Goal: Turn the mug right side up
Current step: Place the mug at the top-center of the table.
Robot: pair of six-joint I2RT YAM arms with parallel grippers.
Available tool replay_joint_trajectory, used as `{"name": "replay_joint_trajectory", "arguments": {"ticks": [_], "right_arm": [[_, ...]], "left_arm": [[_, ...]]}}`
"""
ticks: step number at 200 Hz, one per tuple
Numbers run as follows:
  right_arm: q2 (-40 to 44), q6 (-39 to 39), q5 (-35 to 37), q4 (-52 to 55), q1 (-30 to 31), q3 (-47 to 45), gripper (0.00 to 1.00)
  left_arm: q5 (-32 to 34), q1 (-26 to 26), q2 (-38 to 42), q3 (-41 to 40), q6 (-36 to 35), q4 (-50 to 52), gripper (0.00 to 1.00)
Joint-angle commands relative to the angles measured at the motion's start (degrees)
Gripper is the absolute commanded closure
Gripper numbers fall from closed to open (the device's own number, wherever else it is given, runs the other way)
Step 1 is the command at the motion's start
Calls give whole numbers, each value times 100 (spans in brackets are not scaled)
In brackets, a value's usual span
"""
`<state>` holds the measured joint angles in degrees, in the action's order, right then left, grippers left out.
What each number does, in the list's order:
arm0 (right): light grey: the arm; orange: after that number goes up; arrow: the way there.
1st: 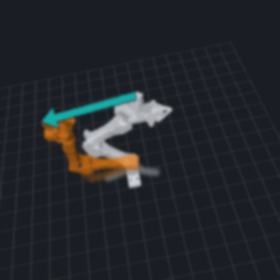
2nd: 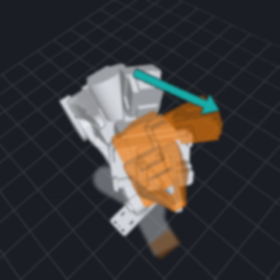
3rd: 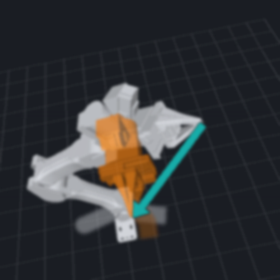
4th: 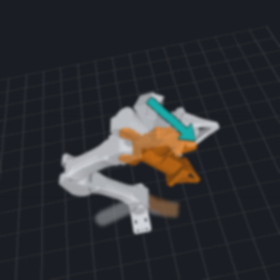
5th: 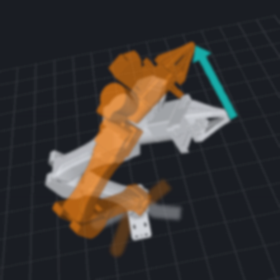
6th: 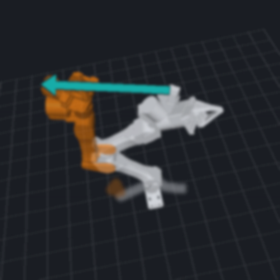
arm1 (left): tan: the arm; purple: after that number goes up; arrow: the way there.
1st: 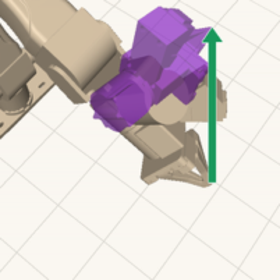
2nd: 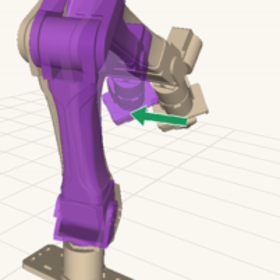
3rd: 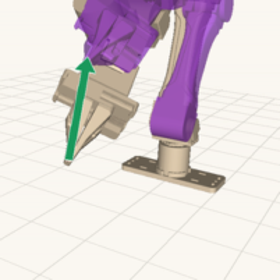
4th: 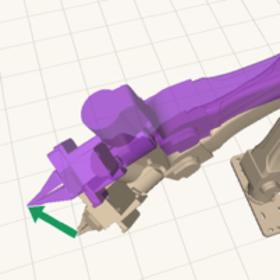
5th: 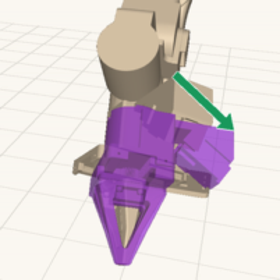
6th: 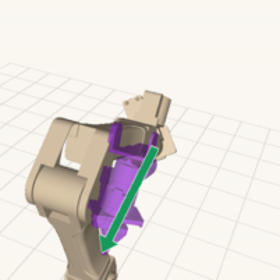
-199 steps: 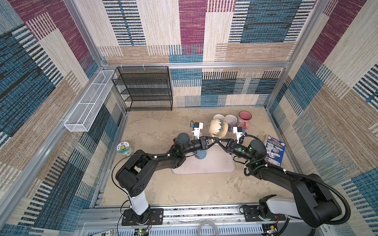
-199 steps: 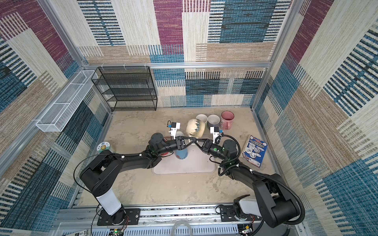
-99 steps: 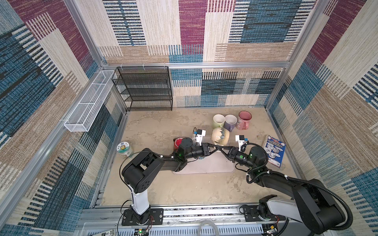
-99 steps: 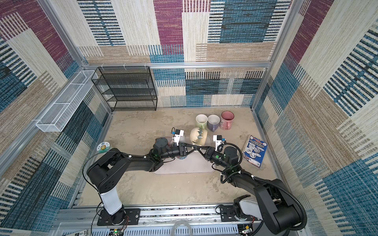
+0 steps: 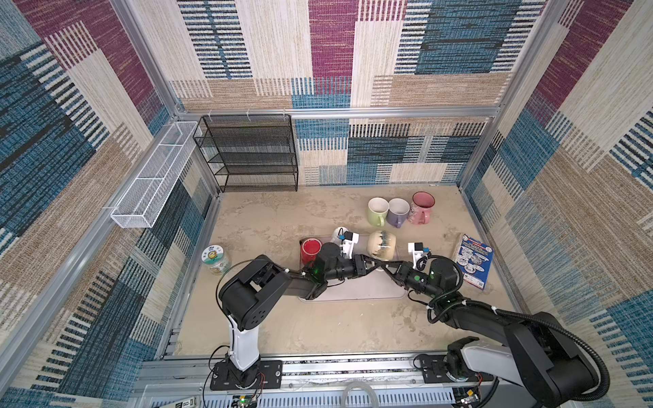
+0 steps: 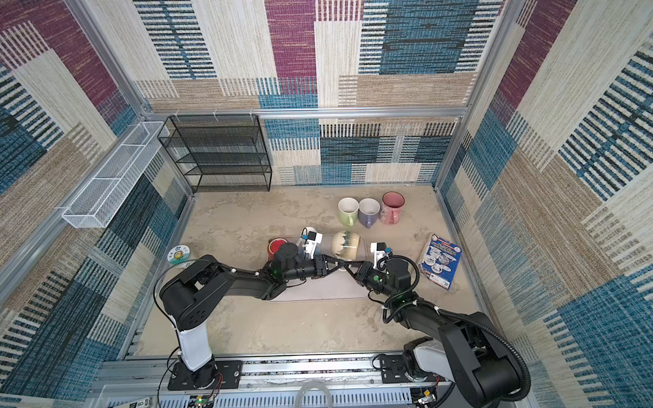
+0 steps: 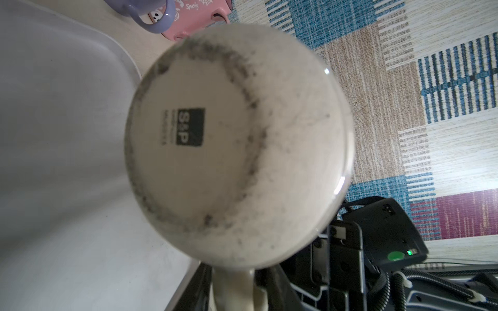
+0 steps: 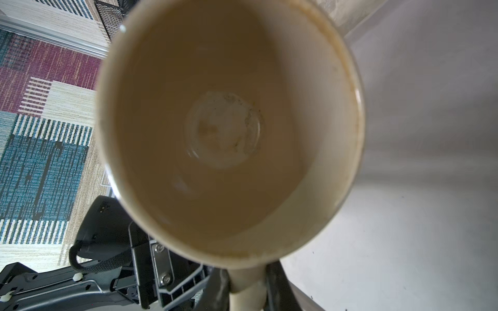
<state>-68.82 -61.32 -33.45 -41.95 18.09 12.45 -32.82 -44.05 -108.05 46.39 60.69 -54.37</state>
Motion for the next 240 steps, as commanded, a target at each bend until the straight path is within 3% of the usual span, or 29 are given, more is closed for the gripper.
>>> {"name": "replay_joint_trajectory", "arguments": {"ticks": [1, 16, 77, 96, 138, 240], "right_arm": [[92, 329, 50, -506, 9, 117, 100], [106, 405, 105, -368, -4, 144, 100], [303, 509, 231, 119, -38, 290, 100], [461, 664, 399, 518, -47, 397, 100], [601, 765, 525, 956, -43, 589, 100], [358, 1796, 767, 2296, -47, 1717, 100]], "left_arm": [[158, -16, 122, 39, -344, 578, 55], [187, -24, 234, 88, -460, 785, 48], [349, -68, 660, 242, -880, 1531, 42], [402, -97, 792, 365, -1129, 1865, 27], [517, -104, 1031, 628, -1460, 2646, 19], [1955, 3, 2590, 1179, -2875, 5614, 5]]}}
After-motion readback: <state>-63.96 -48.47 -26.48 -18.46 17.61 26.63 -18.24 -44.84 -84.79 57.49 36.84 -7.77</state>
